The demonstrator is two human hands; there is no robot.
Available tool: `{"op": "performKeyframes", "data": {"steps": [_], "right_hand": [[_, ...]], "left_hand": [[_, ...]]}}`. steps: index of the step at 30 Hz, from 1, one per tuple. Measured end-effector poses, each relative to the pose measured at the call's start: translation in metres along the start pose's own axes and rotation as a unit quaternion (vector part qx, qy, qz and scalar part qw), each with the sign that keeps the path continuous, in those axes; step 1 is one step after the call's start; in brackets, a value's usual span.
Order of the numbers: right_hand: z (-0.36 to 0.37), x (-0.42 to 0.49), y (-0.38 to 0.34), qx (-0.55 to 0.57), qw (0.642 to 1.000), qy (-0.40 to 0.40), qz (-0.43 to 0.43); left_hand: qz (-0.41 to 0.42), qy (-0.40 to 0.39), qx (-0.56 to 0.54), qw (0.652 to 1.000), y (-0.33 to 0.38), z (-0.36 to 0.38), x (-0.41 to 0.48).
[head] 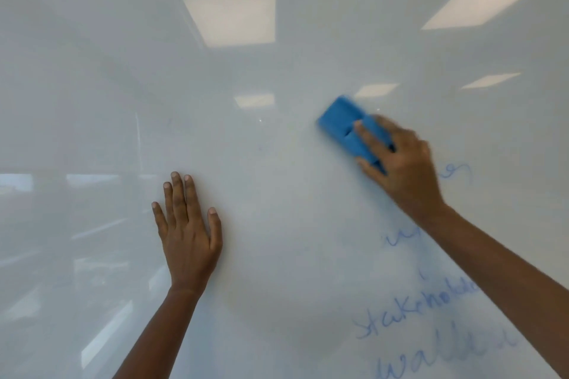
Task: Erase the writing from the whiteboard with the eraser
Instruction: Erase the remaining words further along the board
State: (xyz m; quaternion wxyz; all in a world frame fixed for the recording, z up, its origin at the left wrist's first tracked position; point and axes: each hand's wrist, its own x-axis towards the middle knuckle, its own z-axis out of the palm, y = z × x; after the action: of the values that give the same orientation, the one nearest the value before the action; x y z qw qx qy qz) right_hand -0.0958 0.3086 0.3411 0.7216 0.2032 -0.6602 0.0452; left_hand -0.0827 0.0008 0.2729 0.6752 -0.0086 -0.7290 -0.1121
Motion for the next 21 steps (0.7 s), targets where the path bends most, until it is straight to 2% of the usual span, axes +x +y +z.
{"op": "performKeyframes", "data": {"steps": [2,6,9,11,13,15,18,21], "right_hand": [[-0.006,-0.007,0.035,-0.013,0.992,0.019,0.127],[-0.015,-0.044,0.078,-0.015,0.943,0.06,0.328],[-0.008,-0.063,0.062,0.012,0.886,0.112,0.45],[-0.001,-0.064,0.034,0.034,0.858,0.133,0.496],[0.007,-0.063,-0.003,0.043,0.874,0.124,0.467],[0.014,-0.067,-0.042,0.045,0.921,0.097,0.376],[0.021,-0.084,-0.085,0.039,0.985,0.036,0.162],[0.018,-0.1,-0.083,0.036,0.996,0.002,-0.077]], "left_hand": [[0.001,0.001,0.002,1.0,0.0,0.0,0.0],[0.003,0.003,0.004,1.0,-0.001,-0.001,-0.004],[0.004,0.006,0.005,1.0,-0.001,0.001,-0.012],[0.002,0.007,0.006,1.0,0.002,0.003,-0.018],[0.0,0.007,0.006,1.0,0.006,0.005,-0.023],[0.004,0.005,0.007,1.0,0.009,0.007,-0.028],[0.017,0.0,0.013,1.0,0.013,0.009,-0.036],[0.022,-0.007,0.015,1.0,0.012,0.008,-0.038]]}}
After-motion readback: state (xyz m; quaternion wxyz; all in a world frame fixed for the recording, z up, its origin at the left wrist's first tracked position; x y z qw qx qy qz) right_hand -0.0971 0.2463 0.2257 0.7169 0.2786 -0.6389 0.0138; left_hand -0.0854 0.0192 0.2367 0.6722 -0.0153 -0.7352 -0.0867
